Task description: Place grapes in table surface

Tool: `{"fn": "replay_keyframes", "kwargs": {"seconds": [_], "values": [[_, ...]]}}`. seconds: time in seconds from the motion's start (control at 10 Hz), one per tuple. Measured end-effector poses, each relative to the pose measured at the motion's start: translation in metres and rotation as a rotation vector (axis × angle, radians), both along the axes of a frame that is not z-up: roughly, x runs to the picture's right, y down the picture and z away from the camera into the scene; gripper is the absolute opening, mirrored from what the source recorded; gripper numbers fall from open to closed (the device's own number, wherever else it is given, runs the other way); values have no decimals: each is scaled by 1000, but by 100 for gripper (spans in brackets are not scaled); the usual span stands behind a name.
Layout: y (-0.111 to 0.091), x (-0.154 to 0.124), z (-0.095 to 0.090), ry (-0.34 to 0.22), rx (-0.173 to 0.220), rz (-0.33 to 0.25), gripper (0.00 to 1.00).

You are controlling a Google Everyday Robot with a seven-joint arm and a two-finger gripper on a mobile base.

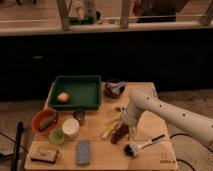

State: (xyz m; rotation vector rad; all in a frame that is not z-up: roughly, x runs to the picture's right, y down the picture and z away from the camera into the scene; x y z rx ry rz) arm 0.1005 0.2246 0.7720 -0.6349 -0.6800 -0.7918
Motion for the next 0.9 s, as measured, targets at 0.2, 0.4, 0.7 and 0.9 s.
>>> {"fn": "replay_keyframes", "kwargs": {"seconds": [0.2, 0.4, 0.7, 0.9], "values": [[-3, 1, -1, 2, 2, -3, 80], [-5, 2, -2, 3, 2, -8, 80], [-7, 4, -3, 3, 2, -10, 80], [-7, 6, -4, 5, 3, -8, 80]]}}
